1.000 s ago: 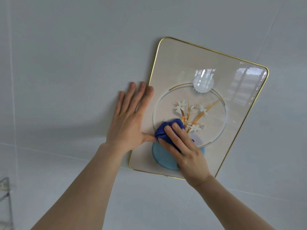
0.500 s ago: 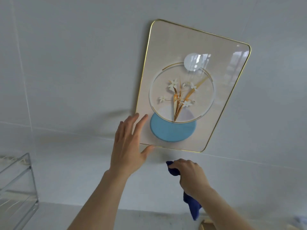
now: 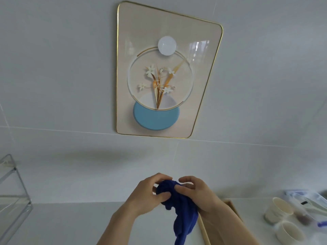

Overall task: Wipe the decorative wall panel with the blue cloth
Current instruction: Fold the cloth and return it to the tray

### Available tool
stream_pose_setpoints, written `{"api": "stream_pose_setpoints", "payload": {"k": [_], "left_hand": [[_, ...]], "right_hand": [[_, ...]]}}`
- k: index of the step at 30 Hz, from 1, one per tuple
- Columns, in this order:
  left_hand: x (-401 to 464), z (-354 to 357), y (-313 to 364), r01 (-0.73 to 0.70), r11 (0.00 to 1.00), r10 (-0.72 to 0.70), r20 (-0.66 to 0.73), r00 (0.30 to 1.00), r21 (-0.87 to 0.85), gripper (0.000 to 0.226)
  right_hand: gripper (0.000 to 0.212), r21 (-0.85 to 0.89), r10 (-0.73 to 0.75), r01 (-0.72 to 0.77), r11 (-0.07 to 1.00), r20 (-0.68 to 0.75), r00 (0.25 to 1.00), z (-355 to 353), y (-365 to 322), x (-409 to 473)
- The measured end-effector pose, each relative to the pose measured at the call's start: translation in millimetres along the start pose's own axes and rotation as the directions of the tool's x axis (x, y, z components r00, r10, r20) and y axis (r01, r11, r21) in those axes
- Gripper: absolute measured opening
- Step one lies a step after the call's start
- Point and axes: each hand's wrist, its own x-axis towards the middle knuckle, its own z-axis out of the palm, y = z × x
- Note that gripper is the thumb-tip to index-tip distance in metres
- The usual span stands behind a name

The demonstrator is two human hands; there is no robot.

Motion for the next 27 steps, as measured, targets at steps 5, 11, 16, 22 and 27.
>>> {"api": "stream_pose_setpoints", "payload": {"k": [5, 11, 16, 22, 27], "left_hand": [[4.1, 27.7, 19.7, -0.018, 1.000, 0.020, -0.080, 0.997, 0.025, 0.015], [21.3, 60.9, 41.3, -0.034, 0.999, 0.036, -0.102, 0.994, 0.022, 0.014], [32.5, 105.6, 44.3, 0.033, 0.999, -0.029, -0.096, 0.995, 0.038, 0.026], [46.6, 176.3, 34.6, 0.105, 0.993, -0.100, -0.096, 0.990, 0.047, 0.021], [63.6, 228.1, 26.7, 0.176, 0.984, -0.172, -0.111, 0.979, 0.029, 0.021]], "right_hand": [[0.072, 0.047, -0.012, 0.005, 0.999, 0.146, 0.989, -35.6, 12.1, -22.5], [0.049, -0.197, -0.037, 0.046, 0.979, 0.049, 0.998, -96.8, 40.7, -40.3], [0.022, -0.162, -0.068, 0.042, 0.986, -0.156, 0.985, -156.7, 63.4, -42.9], [0.018, -0.390, -0.176, 0.051, 0.919, -0.291, 0.940, -203.8, 95.6, -37.4], [0.036, -0.506, -0.225, 0.017, 0.862, -0.352, 0.909, -227.1, 118.9, -31.0]]}}
